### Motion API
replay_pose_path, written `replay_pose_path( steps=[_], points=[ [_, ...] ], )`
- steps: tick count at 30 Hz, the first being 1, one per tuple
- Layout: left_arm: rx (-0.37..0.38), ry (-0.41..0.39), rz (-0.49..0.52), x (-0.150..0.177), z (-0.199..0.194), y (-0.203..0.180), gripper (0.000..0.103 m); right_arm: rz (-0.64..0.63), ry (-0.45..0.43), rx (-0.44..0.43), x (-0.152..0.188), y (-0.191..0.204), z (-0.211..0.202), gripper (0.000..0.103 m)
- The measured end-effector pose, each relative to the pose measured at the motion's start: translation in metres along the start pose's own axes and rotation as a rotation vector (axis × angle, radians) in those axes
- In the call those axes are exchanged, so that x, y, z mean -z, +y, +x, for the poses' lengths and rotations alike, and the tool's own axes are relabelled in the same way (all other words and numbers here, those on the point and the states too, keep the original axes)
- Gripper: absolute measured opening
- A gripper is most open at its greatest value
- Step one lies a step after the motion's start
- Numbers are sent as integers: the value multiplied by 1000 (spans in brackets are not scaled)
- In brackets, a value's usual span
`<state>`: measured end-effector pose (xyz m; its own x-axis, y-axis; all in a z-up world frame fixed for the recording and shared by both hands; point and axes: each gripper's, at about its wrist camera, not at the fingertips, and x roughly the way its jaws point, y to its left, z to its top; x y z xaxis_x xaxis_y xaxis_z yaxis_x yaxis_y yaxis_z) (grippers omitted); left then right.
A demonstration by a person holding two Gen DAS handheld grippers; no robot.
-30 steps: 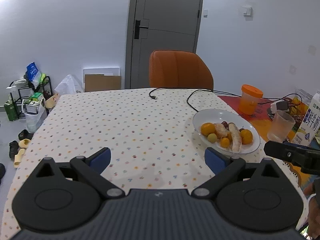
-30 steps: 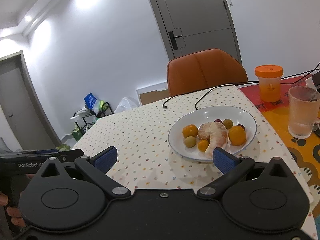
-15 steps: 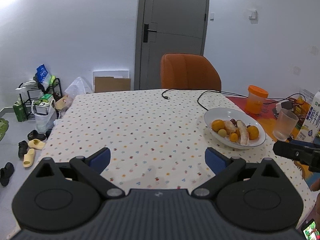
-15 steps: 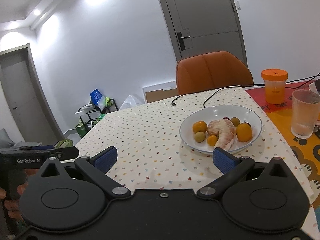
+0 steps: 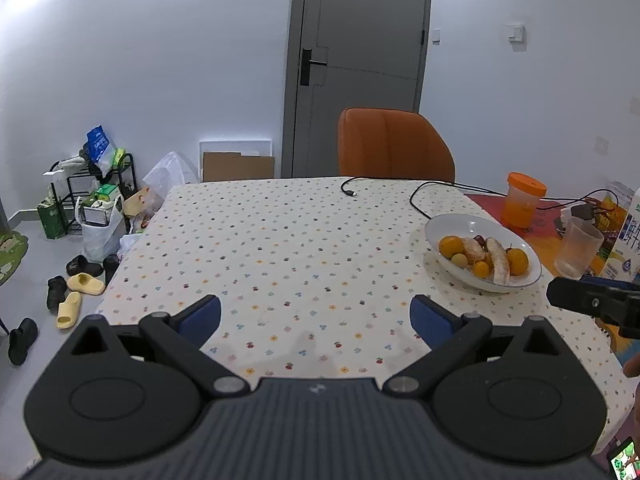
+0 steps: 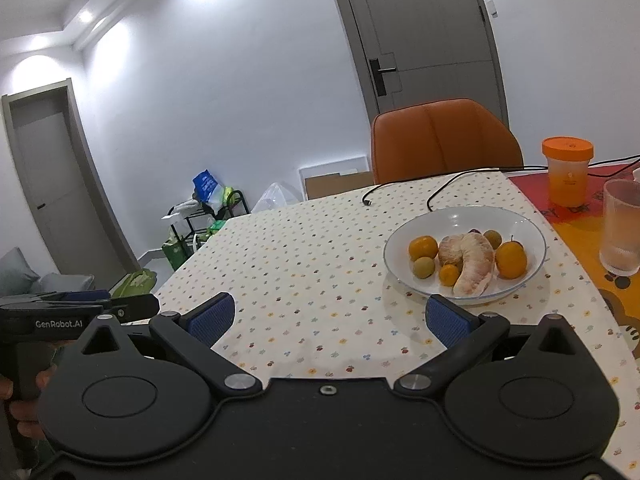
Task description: Organize fruits
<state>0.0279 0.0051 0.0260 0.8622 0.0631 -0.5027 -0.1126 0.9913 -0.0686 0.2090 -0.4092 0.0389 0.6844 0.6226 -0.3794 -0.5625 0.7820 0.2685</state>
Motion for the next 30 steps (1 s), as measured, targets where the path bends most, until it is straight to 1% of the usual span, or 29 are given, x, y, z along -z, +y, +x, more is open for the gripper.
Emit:
replay_pose_path(
  steps=[30],
  points=[
    [-9,20,-6,7,4,3,100,8,15,0,4,0,4,103]
  ],
)
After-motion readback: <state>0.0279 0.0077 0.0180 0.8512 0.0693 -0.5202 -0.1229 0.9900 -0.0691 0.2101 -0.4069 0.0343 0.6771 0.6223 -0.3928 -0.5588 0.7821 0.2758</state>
